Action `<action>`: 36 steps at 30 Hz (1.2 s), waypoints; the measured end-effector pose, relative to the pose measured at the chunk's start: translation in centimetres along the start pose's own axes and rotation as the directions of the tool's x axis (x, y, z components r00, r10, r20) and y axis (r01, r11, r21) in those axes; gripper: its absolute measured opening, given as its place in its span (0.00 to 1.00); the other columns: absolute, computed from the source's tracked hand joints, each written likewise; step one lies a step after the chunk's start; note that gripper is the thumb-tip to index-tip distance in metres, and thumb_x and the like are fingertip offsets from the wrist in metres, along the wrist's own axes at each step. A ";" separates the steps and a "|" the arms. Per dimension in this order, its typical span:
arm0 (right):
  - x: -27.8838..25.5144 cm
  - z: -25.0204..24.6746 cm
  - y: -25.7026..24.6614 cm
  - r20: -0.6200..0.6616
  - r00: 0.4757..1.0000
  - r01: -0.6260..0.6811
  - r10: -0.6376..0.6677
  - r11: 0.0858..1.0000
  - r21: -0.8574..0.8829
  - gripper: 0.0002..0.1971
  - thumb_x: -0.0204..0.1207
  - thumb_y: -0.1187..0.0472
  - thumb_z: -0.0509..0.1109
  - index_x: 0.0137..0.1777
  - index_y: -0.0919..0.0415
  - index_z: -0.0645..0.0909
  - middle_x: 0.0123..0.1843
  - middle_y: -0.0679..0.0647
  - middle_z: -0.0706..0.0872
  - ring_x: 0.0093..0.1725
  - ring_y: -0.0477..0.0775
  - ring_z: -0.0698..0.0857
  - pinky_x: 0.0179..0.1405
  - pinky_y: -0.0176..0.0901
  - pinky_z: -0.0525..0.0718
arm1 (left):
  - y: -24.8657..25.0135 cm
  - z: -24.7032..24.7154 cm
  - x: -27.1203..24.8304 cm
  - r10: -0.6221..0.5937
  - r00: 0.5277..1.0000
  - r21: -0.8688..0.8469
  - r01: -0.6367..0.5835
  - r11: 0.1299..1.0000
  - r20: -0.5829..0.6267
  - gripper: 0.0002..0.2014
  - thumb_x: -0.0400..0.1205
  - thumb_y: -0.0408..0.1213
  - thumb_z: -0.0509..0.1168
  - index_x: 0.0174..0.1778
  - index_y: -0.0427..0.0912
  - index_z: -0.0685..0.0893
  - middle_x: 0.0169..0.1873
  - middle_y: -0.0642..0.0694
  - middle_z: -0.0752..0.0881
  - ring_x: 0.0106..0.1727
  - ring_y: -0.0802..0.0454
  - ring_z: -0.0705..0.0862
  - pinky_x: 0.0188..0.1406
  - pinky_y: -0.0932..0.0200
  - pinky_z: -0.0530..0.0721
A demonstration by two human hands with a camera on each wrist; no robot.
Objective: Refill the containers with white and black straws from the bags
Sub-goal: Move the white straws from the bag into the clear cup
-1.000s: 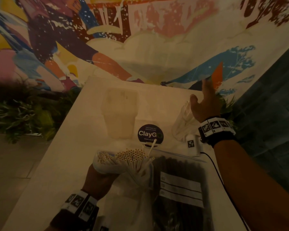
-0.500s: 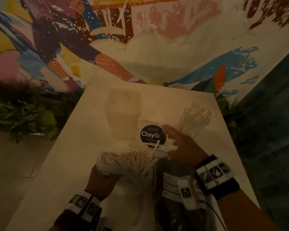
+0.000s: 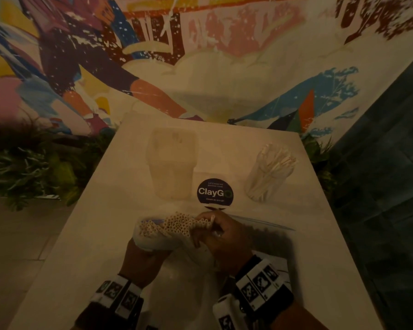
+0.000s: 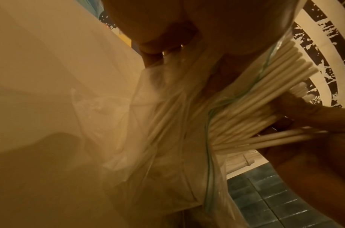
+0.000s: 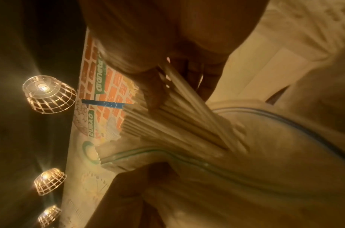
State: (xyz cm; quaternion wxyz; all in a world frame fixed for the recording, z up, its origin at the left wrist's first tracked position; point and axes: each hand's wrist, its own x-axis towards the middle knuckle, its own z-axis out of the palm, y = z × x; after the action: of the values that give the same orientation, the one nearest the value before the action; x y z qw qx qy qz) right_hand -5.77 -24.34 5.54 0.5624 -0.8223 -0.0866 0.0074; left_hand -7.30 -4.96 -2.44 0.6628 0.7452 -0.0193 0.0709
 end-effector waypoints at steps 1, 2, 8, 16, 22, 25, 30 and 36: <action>-0.1 0.2 0.2 -0.032 0.999 -0.003 0.004 0.999 0.037 0.09 0.67 0.46 0.73 0.41 0.49 0.83 0.39 0.49 0.87 0.41 0.40 0.84 0.41 0.27 0.81 | 0.1 0.0 0.0 0.004 1.000 -0.003 -0.004 1.000 0.000 0.24 0.61 0.74 0.70 0.53 0.78 0.81 0.52 0.74 0.85 0.53 0.70 0.84 0.53 0.64 0.86; -0.2 0.4 0.3 -0.054 0.999 -0.007 0.011 0.997 0.071 0.09 0.68 0.47 0.74 0.40 0.51 0.82 0.38 0.51 0.87 0.39 0.40 0.84 0.40 0.27 0.80 | 0.3 0.1 0.0 0.008 1.000 -0.007 -0.008 1.000 -0.001 0.25 0.60 0.75 0.69 0.53 0.79 0.81 0.51 0.74 0.85 0.53 0.71 0.84 0.52 0.66 0.86; -0.4 1.6 1.8 -0.118 0.991 -0.032 0.055 0.982 0.188 0.04 0.72 0.54 0.75 0.38 0.50 0.83 0.32 0.48 0.85 0.36 0.43 0.83 0.40 0.40 0.86 | 0.1 0.2 0.0 0.010 1.000 -0.064 -0.012 0.998 -0.028 0.27 0.57 0.73 0.73 0.52 0.76 0.83 0.50 0.71 0.87 0.52 0.68 0.86 0.51 0.58 0.84; 0.0 3.4 3.1 -0.140 0.988 -0.047 0.063 0.992 0.119 0.14 0.73 0.44 0.73 0.37 0.55 0.81 0.33 0.53 0.84 0.35 0.55 0.84 0.37 0.60 0.84 | 0.6 0.2 -0.1 0.033 0.999 -0.034 -0.033 0.999 -0.012 0.24 0.60 0.55 0.73 0.52 0.77 0.82 0.49 0.75 0.86 0.52 0.74 0.84 0.50 0.72 0.82; 0.1 3.8 2.9 -0.206 0.978 0.056 -0.042 0.996 0.062 0.17 0.70 0.49 0.70 0.29 0.60 0.71 0.26 0.48 0.75 0.27 0.51 0.75 0.28 0.54 0.80 | 0.3 0.0 -0.2 0.026 1.000 -0.005 -0.026 1.000 -0.005 0.22 0.60 0.60 0.74 0.52 0.77 0.82 0.50 0.74 0.86 0.52 0.73 0.84 0.50 0.67 0.82; 0.0 3.7 2.7 -0.211 0.976 0.073 -0.052 0.993 0.095 0.10 0.66 0.55 0.65 0.31 0.57 0.68 0.26 0.47 0.73 0.26 0.49 0.72 0.26 0.49 0.76 | 0.4 0.1 -0.2 0.034 0.999 0.010 -0.033 0.999 -0.010 0.22 0.61 0.55 0.71 0.50 0.82 0.80 0.48 0.79 0.84 0.51 0.77 0.83 0.48 0.76 0.80; 0.2 3.5 2.2 -0.232 0.964 0.143 -0.127 0.988 0.052 0.05 0.65 0.62 0.59 0.30 0.58 0.66 0.27 0.52 0.71 0.27 0.56 0.72 0.26 0.52 0.72 | 0.7 0.1 -0.1 0.054 0.999 0.014 -0.054 0.998 -0.003 0.22 0.62 0.52 0.69 0.48 0.85 0.79 0.47 0.82 0.83 0.49 0.80 0.82 0.47 0.81 0.80; 0.9 3.2 3.7 -0.074 0.993 0.073 -0.095 0.965 -0.250 0.11 0.74 0.60 0.63 0.31 0.59 0.70 0.29 0.47 0.71 0.29 0.45 0.69 0.31 0.29 0.66 | 0.0 -0.2 0.0 0.034 0.999 -0.059 -0.036 0.998 -0.027 0.23 0.59 0.64 0.76 0.52 0.75 0.84 0.50 0.72 0.87 0.52 0.69 0.85 0.52 0.66 0.85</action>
State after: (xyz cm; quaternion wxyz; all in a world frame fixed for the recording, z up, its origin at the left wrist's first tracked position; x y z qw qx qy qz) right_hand -4.76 -22.51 1.00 0.4586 -0.8811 -0.0976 -0.0624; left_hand -7.29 -4.80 -2.40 0.6834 0.7238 -0.0258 0.0917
